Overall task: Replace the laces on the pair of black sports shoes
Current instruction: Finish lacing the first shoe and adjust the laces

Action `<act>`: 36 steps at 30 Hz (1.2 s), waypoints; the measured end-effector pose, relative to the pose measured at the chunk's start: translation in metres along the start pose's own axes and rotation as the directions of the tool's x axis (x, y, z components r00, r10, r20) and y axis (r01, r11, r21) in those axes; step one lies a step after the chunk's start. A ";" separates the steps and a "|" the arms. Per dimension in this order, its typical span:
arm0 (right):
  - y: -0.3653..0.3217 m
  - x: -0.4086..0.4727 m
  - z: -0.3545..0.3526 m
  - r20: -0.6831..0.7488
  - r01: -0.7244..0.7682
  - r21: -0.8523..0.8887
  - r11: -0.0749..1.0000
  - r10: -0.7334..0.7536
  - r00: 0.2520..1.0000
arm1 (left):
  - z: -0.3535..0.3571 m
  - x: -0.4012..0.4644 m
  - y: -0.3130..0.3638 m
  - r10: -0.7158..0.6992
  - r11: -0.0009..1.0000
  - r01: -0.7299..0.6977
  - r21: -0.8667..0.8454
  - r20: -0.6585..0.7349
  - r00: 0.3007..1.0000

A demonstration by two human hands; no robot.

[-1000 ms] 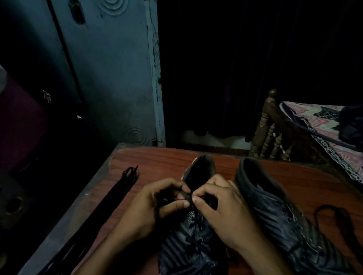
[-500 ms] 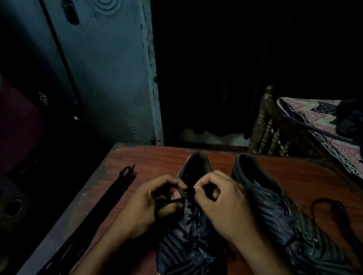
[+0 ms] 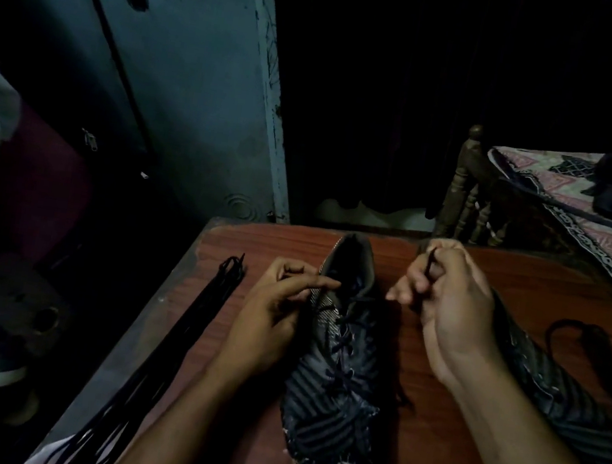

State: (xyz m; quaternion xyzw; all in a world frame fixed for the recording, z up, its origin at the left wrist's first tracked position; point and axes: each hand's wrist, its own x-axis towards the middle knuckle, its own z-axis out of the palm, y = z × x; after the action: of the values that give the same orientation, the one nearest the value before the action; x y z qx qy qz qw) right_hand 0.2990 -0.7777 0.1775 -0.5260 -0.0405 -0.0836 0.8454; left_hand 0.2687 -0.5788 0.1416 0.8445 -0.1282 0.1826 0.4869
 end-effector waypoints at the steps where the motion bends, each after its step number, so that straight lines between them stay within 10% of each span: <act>1: 0.001 0.001 -0.001 0.001 0.026 -0.025 0.999 -0.026 1.000 | 0.001 0.000 -0.003 -0.001 1.000 0.001 0.002 -0.005 1.000; 3: 0.003 0.003 -0.006 0.047 0.169 -0.232 0.958 -0.163 0.986 | 0.002 -0.001 -0.006 0.000 1.000 0.000 0.008 -0.014 1.000; 6: 0.004 0.006 -0.017 0.306 0.433 -0.680 0.592 -0.307 0.901 | 0.003 -0.001 -0.006 0.010 1.000 -0.009 0.021 -0.018 1.000; 10: -0.007 0.000 -0.019 0.436 0.318 -0.856 0.406 0.241 0.867 | 0.004 -0.001 -0.007 -0.001 1.000 0.001 -0.010 -0.001 1.000; 16: -0.017 -0.002 -0.014 0.516 0.309 -0.687 0.658 0.142 0.845 | 0.003 -0.004 -0.006 -0.005 0.999 0.006 -0.054 0.011 1.000; 21: -0.014 0.000 -0.002 0.168 0.034 -0.246 0.969 0.008 0.986 | 0.004 -0.001 -0.006 -0.029 0.998 0.029 -0.046 0.004 1.000; 29: -0.018 0.005 -0.005 -0.053 0.021 0.091 0.996 -0.016 0.998 | 0.004 -0.001 -0.011 -0.019 0.999 0.019 -0.048 0.002 1.000; 33: -0.014 0.008 -0.008 -0.037 0.009 0.002 1.000 -0.009 0.999 | 0.004 -0.001 -0.011 -0.006 0.999 0.007 -0.043 0.008 1.000; 36: -0.010 0.007 -0.012 0.099 0.192 -0.501 0.844 -0.165 0.981 | 0.004 0.000 -0.009 0.004 0.999 -0.004 -0.045 0.000 1.000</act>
State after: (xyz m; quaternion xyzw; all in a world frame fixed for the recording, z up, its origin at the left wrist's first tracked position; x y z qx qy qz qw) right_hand 0.3034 -0.7936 0.1816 -0.7261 -0.0877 -0.1559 0.6639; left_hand 0.2727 -0.5781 0.1321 0.8332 -0.1338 0.1805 0.5052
